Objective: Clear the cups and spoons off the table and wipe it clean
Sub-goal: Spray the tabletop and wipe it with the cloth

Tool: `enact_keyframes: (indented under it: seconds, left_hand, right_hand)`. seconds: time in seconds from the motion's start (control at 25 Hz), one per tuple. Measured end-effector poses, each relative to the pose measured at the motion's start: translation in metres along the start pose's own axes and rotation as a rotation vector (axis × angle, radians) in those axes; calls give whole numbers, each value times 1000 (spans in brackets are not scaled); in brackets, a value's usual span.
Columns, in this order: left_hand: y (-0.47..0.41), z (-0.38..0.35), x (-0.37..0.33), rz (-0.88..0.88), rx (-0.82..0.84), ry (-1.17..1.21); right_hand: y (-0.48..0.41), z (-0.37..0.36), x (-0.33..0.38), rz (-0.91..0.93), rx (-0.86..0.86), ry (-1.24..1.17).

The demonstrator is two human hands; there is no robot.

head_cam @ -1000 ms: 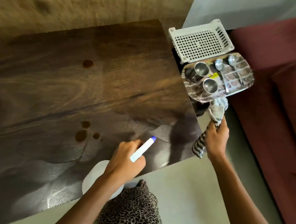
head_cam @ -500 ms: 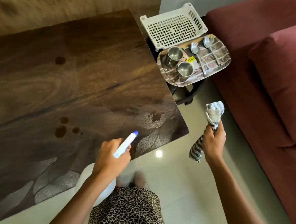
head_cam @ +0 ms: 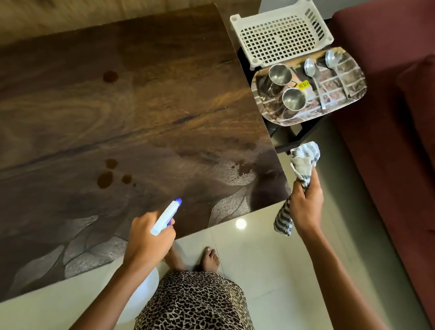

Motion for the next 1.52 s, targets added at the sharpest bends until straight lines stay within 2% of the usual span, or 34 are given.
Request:
enact_keyframes:
  seconds: [0.16, 0.36, 0.48, 0.56, 0.64, 0.72, 0.84, 0.92, 1.0, 1.08, 1.16, 1.24, 1.32, 1.4, 1.48, 1.52]
  left_hand:
    - [4, 5, 6, 18, -51, 0]
    - [-6, 33, -5, -60, -160, 66]
    - [-22, 56, -15, -208, -259, 195]
    - [-34, 65, -17, -269, -362, 231]
    - [-48, 65, -16, -315, -461, 250]
    - [-62, 61, -9, -318, -540, 273]
    - [-76, 55, -2, -296, -617, 296]
    - [-76, 51, -6, -376, -647, 300]
    - [-75, 48, -7, -438, -644, 338]
    - [-75, 48, 1, -428, -626, 381]
    - [-78, 47, 9, -427, -631, 392]
    - [-79, 45, 12, -462, -648, 396]
    - [-80, 43, 12, -477, -666, 399]
    - [-81, 42, 13, -472, -665, 393]
    - [-80, 40, 13, -456, -639, 398]
    - [-79, 41, 11, -447, -626, 406]
  right_hand:
    - [-2, -10, 9, 45, 33, 5]
    - [-23, -21, 16, 75, 61, 92]
    - [-50, -47, 16, 51, 68, 273]
    - [-59, -83, 15, -6, 96, 490]
    - [-54, -116, 13, -86, 41, 752]
    - [-39, -139, 14, 36, 2, 883]
    - [9, -146, -10, 429, 135, 1037]
    - [31, -124, -41, 570, 174, 1089]
    - [19, -95, -53, 491, 133, 1055]
    - [-14, -86, -41, 302, 61, 989]
    - [-49, -99, -12, 180, -2, 941]
    - [-61, -128, 13, 172, 6, 936]
    - [-41, -152, 17, 295, 74, 985]
    - [5, -160, -2, 499, 159, 1059]
    - [45, -145, -37, 652, 219, 1100]
    - [51, -130, -51, 666, 227, 1102]
Point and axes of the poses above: each hand's wrist, its own y-axis away from the middle knuckle, its own z-axis out of the back of the hand, x = y × z, the point moved 4 cm from there along -y, towards the middle knuckle, and after that the axes turned 14 degrees about -z, right-handed, at the moved point
